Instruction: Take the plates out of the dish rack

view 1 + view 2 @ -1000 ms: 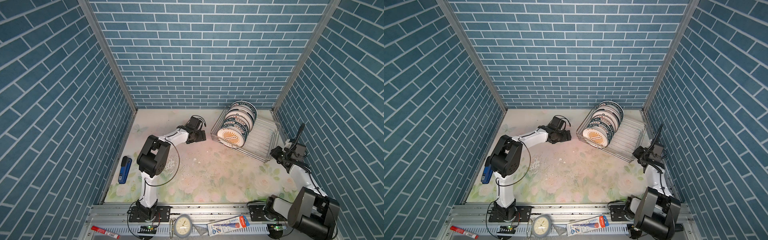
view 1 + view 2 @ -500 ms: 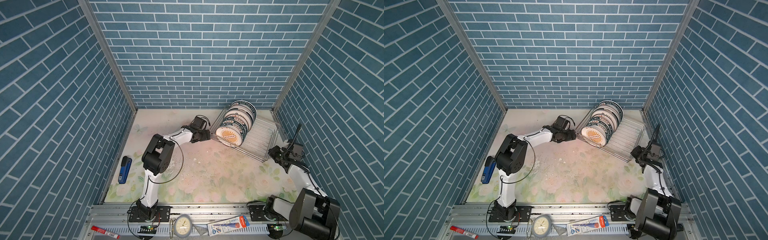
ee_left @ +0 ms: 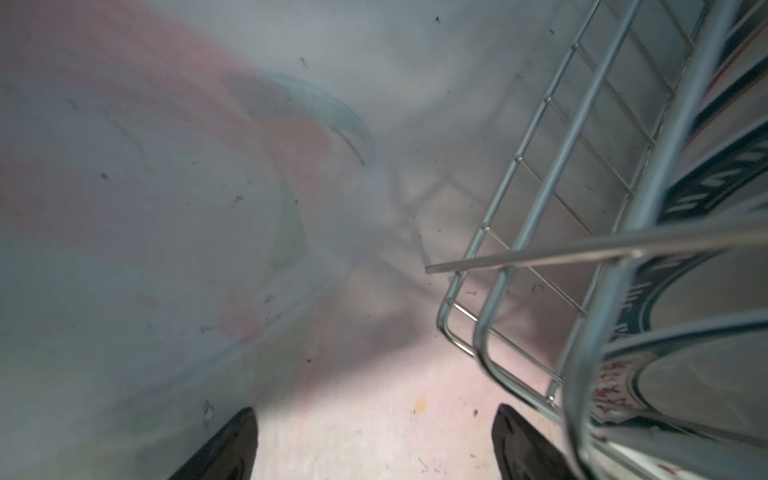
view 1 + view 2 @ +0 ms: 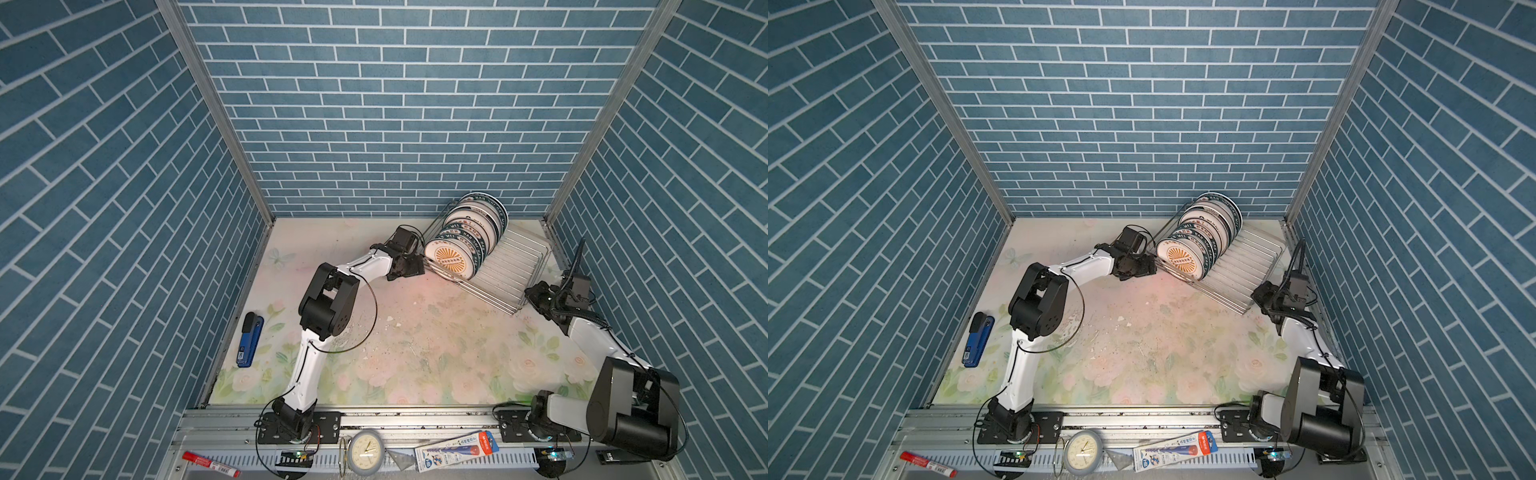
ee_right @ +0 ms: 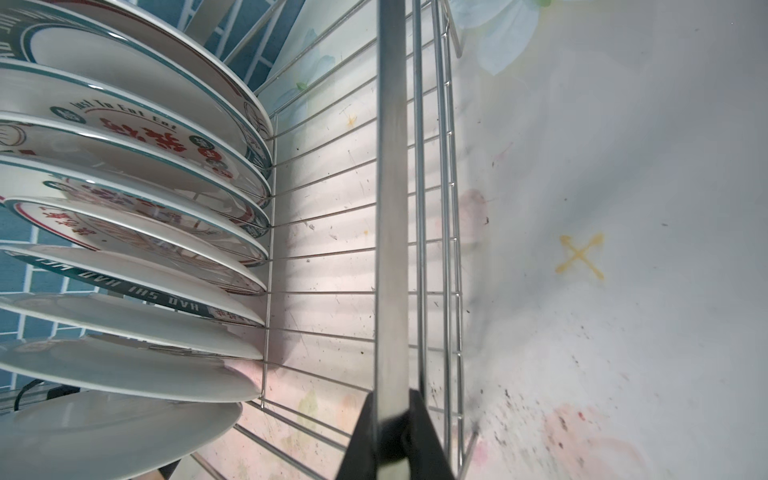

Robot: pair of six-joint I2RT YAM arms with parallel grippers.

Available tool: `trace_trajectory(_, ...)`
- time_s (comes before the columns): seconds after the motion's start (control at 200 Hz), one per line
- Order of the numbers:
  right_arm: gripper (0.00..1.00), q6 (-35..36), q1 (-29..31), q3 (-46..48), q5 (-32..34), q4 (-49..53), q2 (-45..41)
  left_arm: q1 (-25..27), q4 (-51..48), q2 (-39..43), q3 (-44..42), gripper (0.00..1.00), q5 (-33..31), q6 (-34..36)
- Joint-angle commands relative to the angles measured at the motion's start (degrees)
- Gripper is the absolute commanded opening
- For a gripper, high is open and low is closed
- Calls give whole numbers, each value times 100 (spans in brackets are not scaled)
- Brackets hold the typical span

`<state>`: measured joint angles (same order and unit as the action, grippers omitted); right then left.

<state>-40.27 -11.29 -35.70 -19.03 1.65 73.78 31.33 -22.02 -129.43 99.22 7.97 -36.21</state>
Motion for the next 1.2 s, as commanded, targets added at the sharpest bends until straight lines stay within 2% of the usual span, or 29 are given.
trace_trajectory(0.0,14,-54,92,302,-20,1159,482,-31,-87,-76,153,90,-78,32)
trace_trajectory(0.1,18,90,92,249,73,1287,407,-31,-85,106,-52,96,-169,91)
trace_trajectory(0.355,27,341,92,-65,97,1573,60,-85,-101,706,-747,96,-452,210)
trace_trajectory(0.695,40,564,92,-720,61,1877,136,-246,46,1622,-1781,98,-664,295)
trace_trajectory(0.765,50,576,96,-825,73,1935,155,-282,66,1764,-1927,98,-673,316)
trace_trajectory(0.835,54,612,92,-914,129,2015,139,-320,88,1899,-2080,99,-700,338)
trace_trajectory(1.035,72,759,92,-1168,444,2452,-63,-413,75,2275,-2420,99,-811,418)
trace_trajectory(1.11,98,813,96,-1218,602,2617,-276,-442,36,2439,-2541,99,-906,456)
trace_trajectory(1.195,99,982,92,-1346,785,2888,-468,-477,-11,2598,-2665,99,-1002,486)
